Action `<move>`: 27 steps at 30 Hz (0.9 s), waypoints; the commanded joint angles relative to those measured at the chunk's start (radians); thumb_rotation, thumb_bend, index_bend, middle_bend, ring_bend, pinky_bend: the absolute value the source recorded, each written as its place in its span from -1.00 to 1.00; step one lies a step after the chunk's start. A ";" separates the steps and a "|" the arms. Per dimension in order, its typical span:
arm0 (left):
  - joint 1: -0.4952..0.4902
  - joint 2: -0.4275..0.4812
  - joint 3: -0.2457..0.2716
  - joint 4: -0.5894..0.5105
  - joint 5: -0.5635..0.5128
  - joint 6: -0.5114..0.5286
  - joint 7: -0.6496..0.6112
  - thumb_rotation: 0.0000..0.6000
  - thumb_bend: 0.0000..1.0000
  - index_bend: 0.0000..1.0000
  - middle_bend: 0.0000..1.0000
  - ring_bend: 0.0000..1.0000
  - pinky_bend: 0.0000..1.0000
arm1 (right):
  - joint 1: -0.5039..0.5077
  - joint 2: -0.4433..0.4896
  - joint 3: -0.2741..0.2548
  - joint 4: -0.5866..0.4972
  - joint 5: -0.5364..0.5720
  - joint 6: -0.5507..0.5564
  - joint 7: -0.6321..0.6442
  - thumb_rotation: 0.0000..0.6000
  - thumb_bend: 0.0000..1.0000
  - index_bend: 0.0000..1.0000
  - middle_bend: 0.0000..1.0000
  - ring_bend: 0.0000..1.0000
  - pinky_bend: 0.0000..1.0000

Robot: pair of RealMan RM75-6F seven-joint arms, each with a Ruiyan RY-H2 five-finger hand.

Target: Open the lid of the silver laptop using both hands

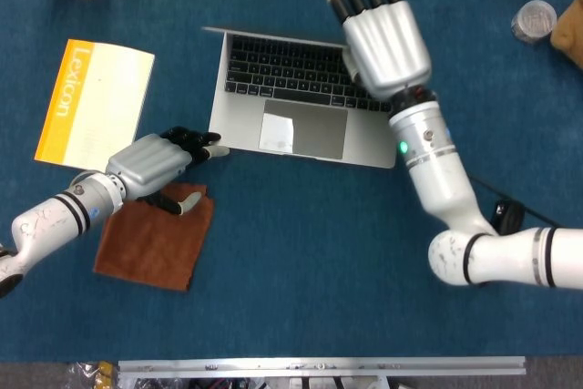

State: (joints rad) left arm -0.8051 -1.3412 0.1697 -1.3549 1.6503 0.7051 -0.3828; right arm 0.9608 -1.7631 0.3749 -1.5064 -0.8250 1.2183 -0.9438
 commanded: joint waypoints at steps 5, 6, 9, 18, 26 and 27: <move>0.000 0.005 0.001 -0.010 -0.011 0.002 0.012 0.13 -0.06 -0.90 -1.00 -1.00 -0.98 | 0.008 0.022 0.020 0.072 0.027 -0.024 0.036 1.00 -0.29 -0.89 -0.75 -1.00 -0.88; -0.001 0.005 0.001 -0.012 -0.013 0.000 0.014 0.13 -0.06 -0.90 -1.00 -1.00 -0.98 | 0.010 0.024 0.022 0.083 0.029 -0.028 0.040 1.00 -0.29 -0.89 -0.75 -1.00 -0.88; -0.001 0.007 0.001 -0.015 -0.021 -0.004 0.022 0.13 -0.06 -0.90 -1.00 -1.00 -0.98 | 0.019 0.027 0.029 0.121 0.038 -0.040 0.052 1.00 -0.29 -0.89 -0.75 -1.00 -0.88; 0.004 0.015 -0.002 -0.027 -0.044 -0.004 0.041 0.13 -0.06 -0.90 -1.00 -1.00 -0.98 | 0.064 0.006 0.056 0.251 0.064 -0.090 0.093 1.00 -0.29 -0.89 -0.75 -1.00 -0.88; 0.010 0.024 -0.001 -0.034 -0.053 0.000 0.048 0.14 -0.06 -0.90 -1.00 -1.00 -0.98 | 0.114 -0.039 0.071 0.368 0.081 -0.125 0.111 1.00 -0.29 -0.89 -0.75 -1.00 -0.88; 0.011 0.025 -0.001 -0.033 -0.054 0.001 0.049 0.13 -0.06 -0.90 -1.00 -1.00 -0.98 | 0.119 -0.043 0.074 0.380 0.083 -0.127 0.111 1.00 -0.29 -0.89 -0.75 -1.00 -0.88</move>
State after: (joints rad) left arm -0.7945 -1.3164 0.1690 -1.3883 1.5966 0.7058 -0.3342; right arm 1.0705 -1.7976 0.4443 -1.1394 -0.7459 1.0972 -0.8352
